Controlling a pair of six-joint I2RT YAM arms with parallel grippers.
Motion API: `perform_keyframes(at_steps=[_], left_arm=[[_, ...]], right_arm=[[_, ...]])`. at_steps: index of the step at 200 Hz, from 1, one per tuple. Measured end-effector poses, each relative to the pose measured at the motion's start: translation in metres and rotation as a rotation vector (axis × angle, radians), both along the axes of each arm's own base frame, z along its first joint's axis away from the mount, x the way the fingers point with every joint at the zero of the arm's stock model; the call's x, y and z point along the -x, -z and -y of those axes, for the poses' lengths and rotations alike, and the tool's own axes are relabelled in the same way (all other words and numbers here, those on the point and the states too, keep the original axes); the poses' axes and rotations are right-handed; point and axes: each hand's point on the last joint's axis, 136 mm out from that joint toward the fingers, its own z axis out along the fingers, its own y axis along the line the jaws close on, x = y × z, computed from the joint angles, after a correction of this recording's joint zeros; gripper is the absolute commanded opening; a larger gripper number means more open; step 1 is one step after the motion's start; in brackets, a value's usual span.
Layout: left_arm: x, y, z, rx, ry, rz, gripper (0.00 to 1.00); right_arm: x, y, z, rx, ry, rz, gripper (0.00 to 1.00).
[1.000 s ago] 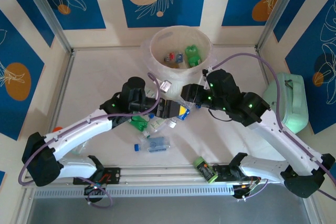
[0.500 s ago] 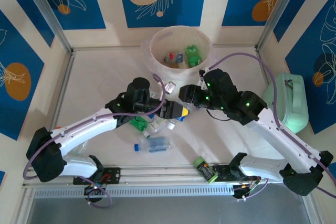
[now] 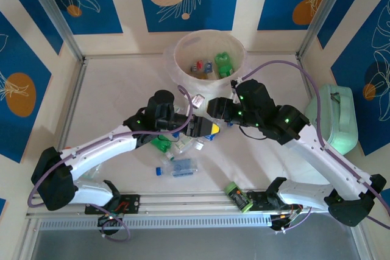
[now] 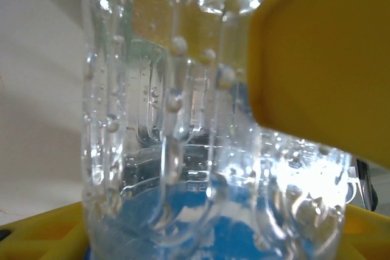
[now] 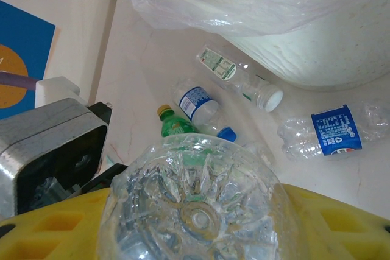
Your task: Put the plastic bottles in the bin
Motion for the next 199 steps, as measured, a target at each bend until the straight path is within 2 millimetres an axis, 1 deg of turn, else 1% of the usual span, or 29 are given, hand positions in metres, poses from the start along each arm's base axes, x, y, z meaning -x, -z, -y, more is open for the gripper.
perform_keyframes(at_steps=[11, 26, 45, 66, 81, 102, 113, 128, 143, 164, 184, 199], left_arm=[[-0.001, 0.0, 0.0, 0.005, -0.005, -0.007, 0.59], [-0.005, 0.001, 0.0, 0.006, -0.032, -0.007, 0.59], [-0.009, 0.001, 0.001, 0.006, -0.058, -0.01, 0.59], [-0.014, 0.001, 0.001, 0.007, -0.083, -0.006, 0.59], [-0.019, 0.001, 0.0, 0.002, -0.115, -0.005, 0.59], [-0.033, 0.002, -0.006, -0.023, -0.201, -0.028, 0.59], [-0.042, 0.002, -0.011, -0.039, -0.256, -0.048, 0.59], [-0.058, -0.005, -0.022, -0.045, -0.35, -0.066, 0.59], [-0.074, -0.019, -0.035, -0.022, -0.451, -0.081, 0.59], [-0.087, -0.041, -0.049, 0.033, -0.549, -0.099, 0.58], [-0.093, -0.061, -0.051, 0.086, -0.586, -0.11, 0.57], [-0.095, -0.068, -0.051, 0.117, -0.601, -0.128, 0.56]], right_arm=[[-0.001, 0.0, 0.001, 0.002, 0.007, 0.001, 0.76], [-0.001, 0.0, 0.002, 0.003, 0.017, -0.002, 0.82], [-0.002, -0.005, 0.008, -0.003, 0.049, 0.001, 0.86], [0.0, -0.013, 0.021, -0.02, 0.089, 0.016, 0.86], [0.004, -0.022, 0.03, -0.043, 0.105, 0.04, 0.83], [0.014, -0.035, 0.039, -0.082, 0.109, 0.076, 0.79], [0.021, -0.035, 0.042, -0.094, 0.103, 0.087, 0.78], [0.031, -0.028, 0.042, -0.092, 0.084, 0.088, 0.76], [0.042, -0.019, 0.035, -0.08, 0.039, 0.085, 0.74], [0.053, -0.007, 0.014, -0.067, -0.046, 0.076, 0.74], [0.061, -0.002, -0.014, -0.055, -0.134, 0.083, 0.74], [0.064, 0.0, -0.032, -0.048, -0.184, 0.095, 0.74]])
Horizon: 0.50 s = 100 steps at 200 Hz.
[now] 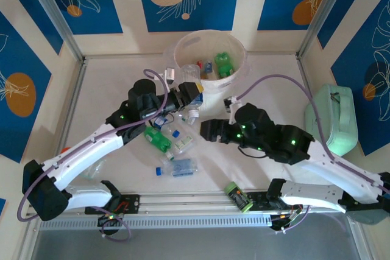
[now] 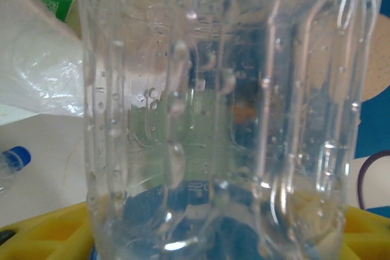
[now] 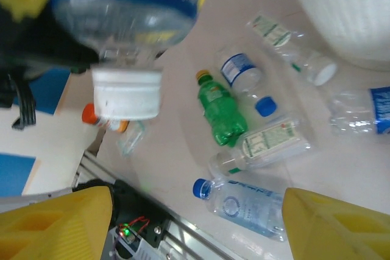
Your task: Put the plastic bottles in the bin
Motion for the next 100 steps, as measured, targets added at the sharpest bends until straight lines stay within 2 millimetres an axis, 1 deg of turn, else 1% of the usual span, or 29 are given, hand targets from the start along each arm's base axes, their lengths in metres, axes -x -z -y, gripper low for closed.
perform_keyframes(at_steps=[17, 45, 79, 100], left_arm=[[-0.003, -0.002, -0.001, 0.026, -0.017, -0.022, 0.57], [-0.005, -0.007, 0.001, 0.08, -0.025, -0.053, 0.56], [-0.007, -0.004, 0.004, 0.116, -0.029, -0.092, 0.56], [-0.008, -0.004, 0.004, 0.133, -0.03, -0.102, 0.56]], right_arm=[[0.0, 0.001, -0.013, 0.006, -0.028, 0.01, 0.73], [-0.009, -0.004, -0.024, -0.003, -0.028, 0.032, 0.69], [-0.024, -0.012, -0.023, -0.032, 0.012, 0.049, 0.67], [-0.03, -0.016, -0.023, -0.048, 0.029, 0.06, 0.64]])
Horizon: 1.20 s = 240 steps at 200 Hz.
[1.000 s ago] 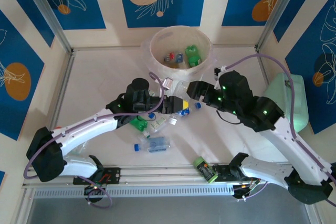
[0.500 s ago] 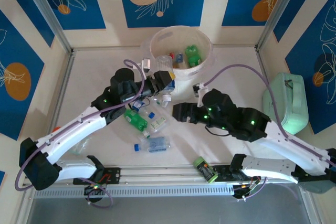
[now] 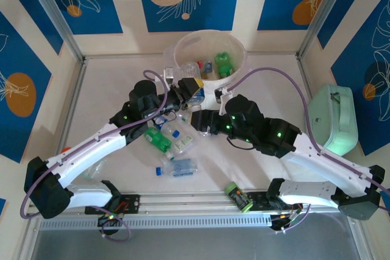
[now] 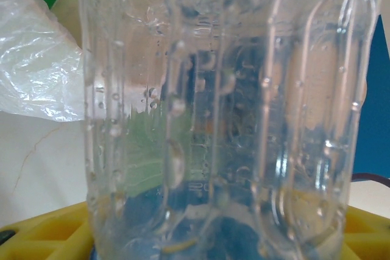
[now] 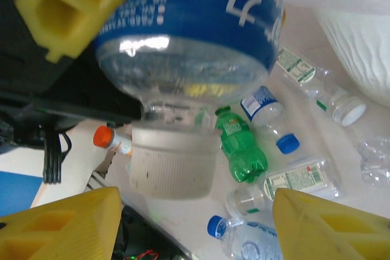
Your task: Put the plastic bottles in the bin
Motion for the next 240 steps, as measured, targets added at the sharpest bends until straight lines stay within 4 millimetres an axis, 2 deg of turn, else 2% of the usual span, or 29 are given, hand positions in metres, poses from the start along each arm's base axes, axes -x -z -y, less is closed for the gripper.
perform_keyframes(at_steps=[119, 135, 170, 204, 240], left_arm=[[-0.004, 0.003, 0.002, 0.055, -0.007, -0.03, 0.55], [-0.004, 0.003, 0.001, 0.055, -0.009, -0.03, 0.64], [-0.003, 0.004, 0.002, 0.018, -0.003, -0.008, 0.99], [-0.005, -0.01, -0.009, -0.118, -0.045, 0.073, 1.0], [0.009, -0.045, -0.055, -0.235, -0.17, 0.229, 1.0]], right_arm=[[-0.015, -0.004, -0.008, -0.02, 0.006, 0.004, 0.28], [-0.015, -0.004, -0.009, -0.021, 0.005, 0.001, 0.24], [-0.017, -0.002, -0.005, -0.005, 0.015, -0.01, 0.22], [-0.026, -0.019, 0.005, -0.002, 0.058, -0.007, 0.21], [-0.049, -0.044, 0.023, -0.021, 0.131, -0.003, 0.21]])
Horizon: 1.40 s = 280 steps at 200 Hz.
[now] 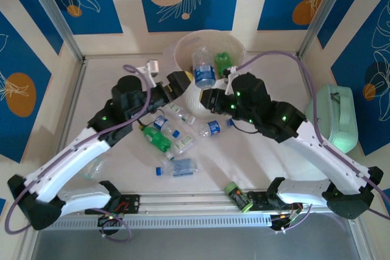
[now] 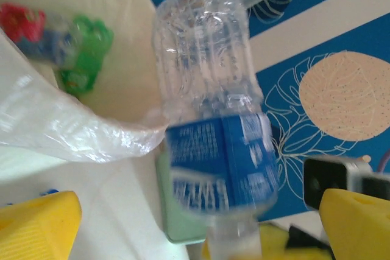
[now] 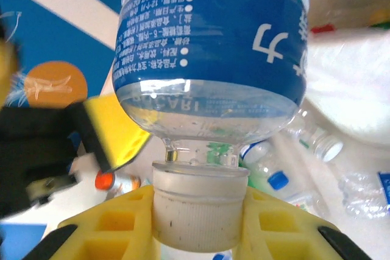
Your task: Put the plastic bottles in the bin
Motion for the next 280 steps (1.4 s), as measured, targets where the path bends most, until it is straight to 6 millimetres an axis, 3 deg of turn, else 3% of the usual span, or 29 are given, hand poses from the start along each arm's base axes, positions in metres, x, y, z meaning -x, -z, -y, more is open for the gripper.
perform_keyframes(at_steps=[30, 70, 87, 115, 146, 191, 223, 252, 280], left_arm=[[0.013, -0.008, -0.033, -0.094, -0.078, 0.081, 1.0], [0.019, 0.024, -0.051, -0.251, -0.106, 0.055, 1.0], [0.023, 0.046, -0.059, -0.324, -0.107, 0.021, 1.0], [0.028, 0.066, -0.07, -0.402, -0.115, -0.014, 1.0], [0.03, 0.074, -0.078, -0.436, -0.127, -0.028, 0.99], [0.029, 0.084, -0.081, -0.467, -0.134, -0.043, 0.96], [0.027, 0.099, -0.082, -0.49, -0.134, -0.069, 0.94], [0.026, 0.125, -0.079, -0.523, -0.117, -0.118, 0.91], [0.026, 0.157, -0.074, -0.558, -0.088, -0.192, 0.87]], right_arm=[[-0.036, -0.009, 0.013, 0.004, 0.071, -0.034, 0.22], [-0.084, 0.002, 0.018, 0.021, 0.099, -0.118, 0.23], [-0.098, 0.005, 0.017, 0.023, 0.101, -0.139, 0.3], [-0.114, 0.008, 0.015, 0.025, 0.098, -0.164, 0.54], [-0.12, 0.01, 0.016, 0.031, 0.095, -0.176, 0.6], [-0.11, 0.0, 0.019, 0.039, 0.094, -0.149, 0.61], [-0.064, 0.0, 0.033, 0.058, 0.098, -0.114, 0.62], [-0.018, 0.024, 0.058, 0.075, 0.128, -0.129, 0.63], [0.011, 0.07, 0.081, 0.098, 0.18, -0.206, 0.64]])
